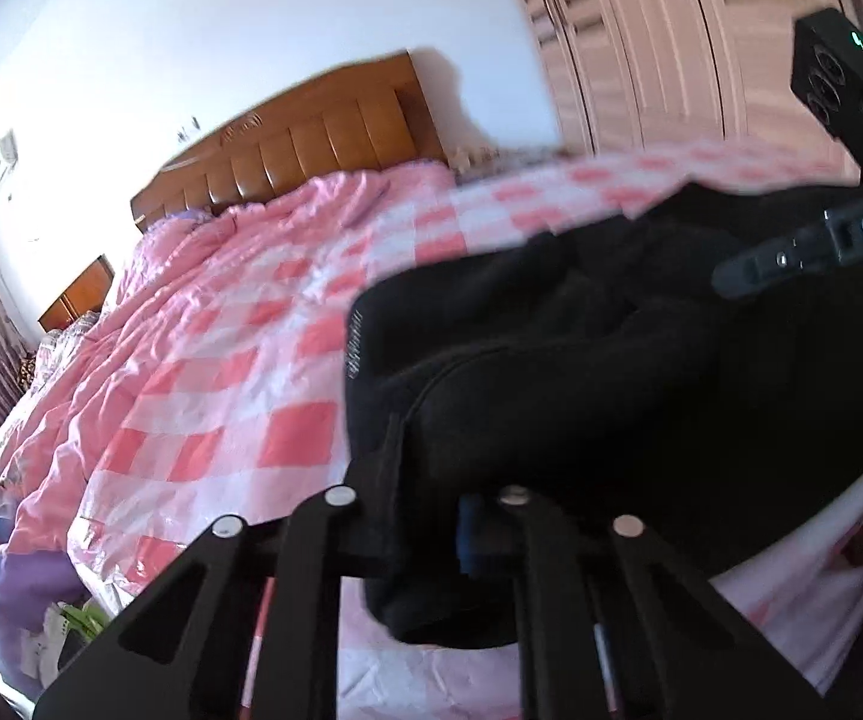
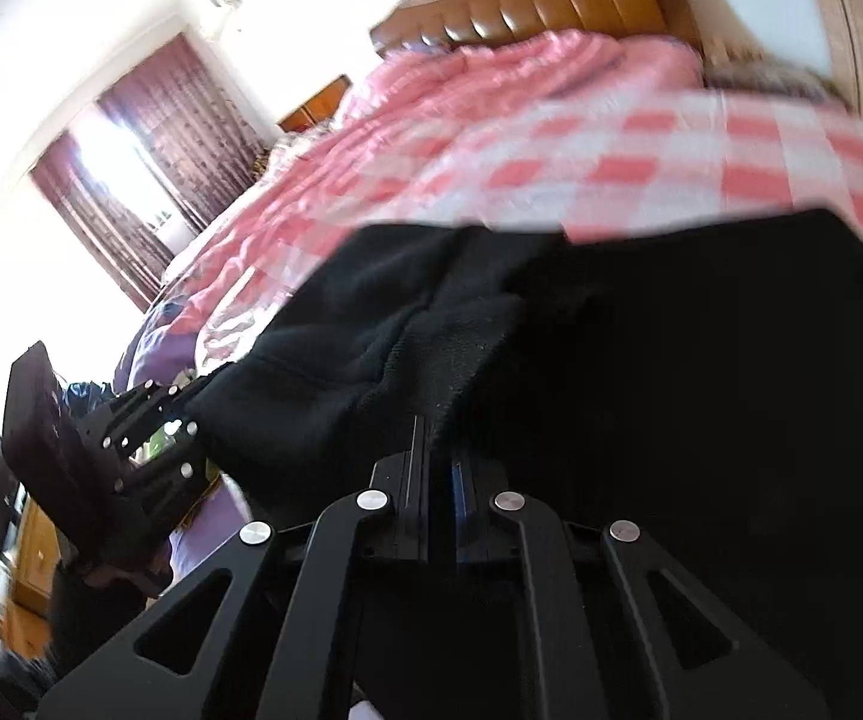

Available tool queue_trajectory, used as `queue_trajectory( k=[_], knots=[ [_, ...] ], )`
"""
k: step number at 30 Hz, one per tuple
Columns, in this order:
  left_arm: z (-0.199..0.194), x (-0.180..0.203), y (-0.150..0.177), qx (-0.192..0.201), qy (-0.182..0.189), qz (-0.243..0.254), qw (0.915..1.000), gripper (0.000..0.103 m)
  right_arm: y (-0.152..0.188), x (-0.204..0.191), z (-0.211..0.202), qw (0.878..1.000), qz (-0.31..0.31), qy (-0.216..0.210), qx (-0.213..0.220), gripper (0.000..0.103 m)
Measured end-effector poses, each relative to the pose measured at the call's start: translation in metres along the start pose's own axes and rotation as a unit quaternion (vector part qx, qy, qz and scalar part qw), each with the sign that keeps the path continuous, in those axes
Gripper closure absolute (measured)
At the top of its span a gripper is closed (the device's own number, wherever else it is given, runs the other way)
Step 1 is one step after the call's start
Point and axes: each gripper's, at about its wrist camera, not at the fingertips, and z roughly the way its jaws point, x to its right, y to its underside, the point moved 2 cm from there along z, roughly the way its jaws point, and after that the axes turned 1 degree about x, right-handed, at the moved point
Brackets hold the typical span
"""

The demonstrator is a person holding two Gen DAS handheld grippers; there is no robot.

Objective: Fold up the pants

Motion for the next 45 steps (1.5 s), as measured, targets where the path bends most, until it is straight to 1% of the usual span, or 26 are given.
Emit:
queue_trajectory(
  k=[3,5,6,9,12,14,16,18,19,20,21,22,23,25,26,28,29,31,33,34,35,36,38,40,43,45],
  knots=[
    [-0.015,-0.002,-0.005,0.019,-0.022,0.009,0.9995,0.095,-0.008,-0.018,-0.017,0.999,-0.030,-0.007,0.023,0.094],
    [-0.024,-0.003,-0.008,0.024,-0.019,0.008,0.9995,0.095,-0.010,-0.027,-0.033,0.998,-0.045,-0.012,0.037,0.094],
    [-0.027,0.001,-0.008,0.023,-0.011,0.020,0.9995,0.095,-0.012,-0.028,-0.035,0.998,-0.048,-0.009,0.039,0.094],
    [-0.021,0.026,0.000,0.000,-0.008,0.082,0.9966,0.091,-0.001,-0.011,-0.035,0.999,-0.035,0.014,0.025,0.094],
    [-0.006,0.057,0.014,-0.026,-0.024,0.157,0.9869,0.087,0.022,0.016,-0.021,1.000,0.004,0.019,-0.016,0.094],
    [0.000,0.063,0.018,-0.041,-0.013,0.175,0.9836,0.066,0.035,0.028,-0.012,0.999,0.025,0.013,-0.034,0.094],
    [0.001,0.062,0.017,-0.042,-0.018,0.175,0.9835,0.060,0.042,0.034,-0.007,0.998,0.046,0.002,-0.040,0.091],
    [0.002,0.051,0.017,-0.047,-0.022,0.155,0.9866,0.043,0.039,0.033,-0.010,0.998,0.053,-0.009,-0.041,0.074],
    [0.000,0.045,0.016,-0.047,-0.018,0.141,0.9888,0.029,0.037,0.032,-0.014,0.998,0.052,-0.009,-0.039,0.066],
    [-0.004,0.035,0.015,-0.044,0.000,0.115,0.9924,0.025,0.036,0.030,-0.019,0.998,0.050,-0.009,-0.033,0.036],
    [-0.007,0.025,0.014,-0.042,0.017,0.086,0.9953,0.025,0.034,0.031,-0.028,0.999,0.047,-0.004,-0.021,0.007],
    [-0.011,0.017,0.014,-0.038,0.028,0.061,0.9971,0.023,0.033,0.032,-0.035,0.999,0.047,0.001,-0.009,0.006],
    [-0.015,0.010,0.015,-0.033,0.035,0.040,0.9980,0.017,0.033,0.034,-0.041,0.999,0.049,0.004,0.001,0.006],
    [-0.022,-0.009,0.016,-0.020,0.053,-0.014,0.9983,0.012,0.031,0.040,-0.042,0.998,0.053,0.011,-0.008,0.006],
    [-0.023,-0.018,0.017,-0.017,0.056,-0.037,0.9976,0.012,0.030,0.043,-0.039,0.998,0.058,0.014,-0.017,0.006],
    [-0.020,-0.035,0.021,-0.018,0.057,-0.082,0.9948,0.010,0.025,0.048,-0.018,0.996,0.070,-0.010,-0.054,0.013],
    [-0.015,-0.045,0.025,-0.023,0.059,-0.107,0.9922,0.010,0.023,0.047,-0.012,0.995,0.071,-0.014,-0.064,0.016],
    [-0.003,-0.054,0.031,-0.036,0.064,-0.139,0.9875,0.010,0.015,0.037,0.004,0.995,0.046,-0.015,-0.086,0.016],
    [0.004,-0.057,0.038,-0.043,0.090,-0.163,0.9817,0.010,0.009,0.028,0.016,0.993,0.036,-0.029,-0.109,0.016],
    [0.008,-0.057,0.041,-0.044,0.101,-0.173,0.9788,0.010,0.005,0.025,0.021,0.992,0.035,-0.036,-0.115,0.021],
    [0.010,-0.057,0.043,-0.044,0.103,-0.179,0.9775,0.010,0.001,0.022,0.028,0.991,0.035,-0.046,-0.122,0.033],
    [0.009,-0.058,0.044,-0.041,0.104,-0.183,0.9768,0.010,-0.001,0.023,0.031,0.991,0.038,-0.045,-0.122,0.053],
    [0.003,-0.057,0.046,-0.034,0.111,-0.187,0.9755,0.010,-0.005,0.027,0.034,0.991,0.052,-0.053,-0.116,0.074],
    [-0.011,-0.051,0.049,-0.029,0.109,-0.175,0.9780,0.010,-0.007,0.028,0.024,0.993,0.049,-0.064,-0.088,0.080],
    [-0.022,-0.038,0.057,-0.038,0.101,-0.147,0.9832,0.006,-0.014,0.017,0.007,0.997,0.018,-0.048,-0.057,0.081],
    [-0.019,-0.026,0.062,-0.055,0.086,-0.122,0.9873,0.006,-0.021,0.005,-0.002,0.998,-0.001,-0.042,-0.041,0.081]
  ],
)
